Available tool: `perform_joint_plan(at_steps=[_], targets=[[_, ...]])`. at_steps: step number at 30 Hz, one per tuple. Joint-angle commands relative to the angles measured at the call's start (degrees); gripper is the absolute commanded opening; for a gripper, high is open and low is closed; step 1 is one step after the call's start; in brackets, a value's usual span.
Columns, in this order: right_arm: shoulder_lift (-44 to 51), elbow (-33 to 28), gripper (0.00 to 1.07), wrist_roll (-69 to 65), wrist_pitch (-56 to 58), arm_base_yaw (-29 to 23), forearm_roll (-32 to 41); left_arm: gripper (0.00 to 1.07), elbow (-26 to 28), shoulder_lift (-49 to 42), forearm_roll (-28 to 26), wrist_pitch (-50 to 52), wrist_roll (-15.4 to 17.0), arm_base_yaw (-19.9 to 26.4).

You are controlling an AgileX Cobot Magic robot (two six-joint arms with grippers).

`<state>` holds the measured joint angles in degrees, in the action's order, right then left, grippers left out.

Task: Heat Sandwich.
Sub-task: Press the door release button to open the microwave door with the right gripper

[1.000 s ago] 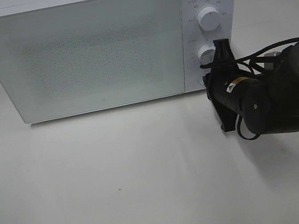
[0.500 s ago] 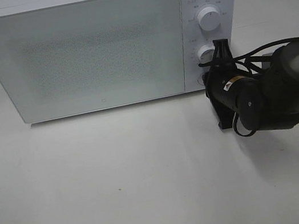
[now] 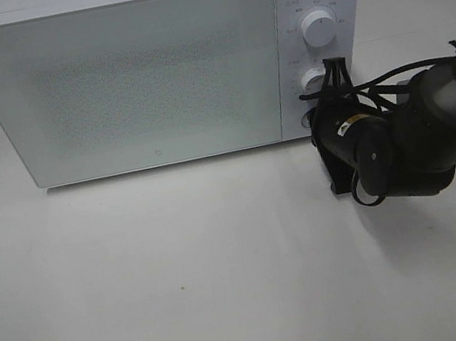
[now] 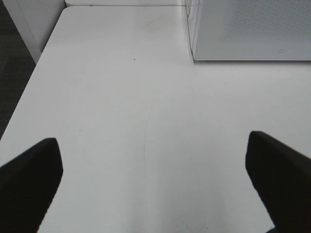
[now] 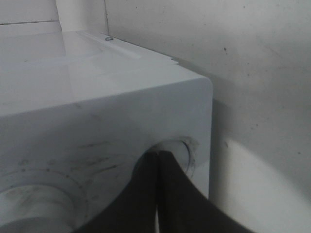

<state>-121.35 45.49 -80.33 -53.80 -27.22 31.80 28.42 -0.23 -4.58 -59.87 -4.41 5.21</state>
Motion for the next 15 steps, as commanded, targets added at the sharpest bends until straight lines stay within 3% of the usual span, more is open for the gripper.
perform_joint_plan(at_steps=[1,15], targets=[[-0.17,2.06,0.00,1.32,-6.70,0.34,0.17,0.98,-0.17,-1.60,-0.46,0.46,0.23,0.23],[-3.04,8.54,0.00,1.95,-12.38,0.34,0.34,0.98,-0.17,-1.60,-0.46,0.46,0.23,0.23]])
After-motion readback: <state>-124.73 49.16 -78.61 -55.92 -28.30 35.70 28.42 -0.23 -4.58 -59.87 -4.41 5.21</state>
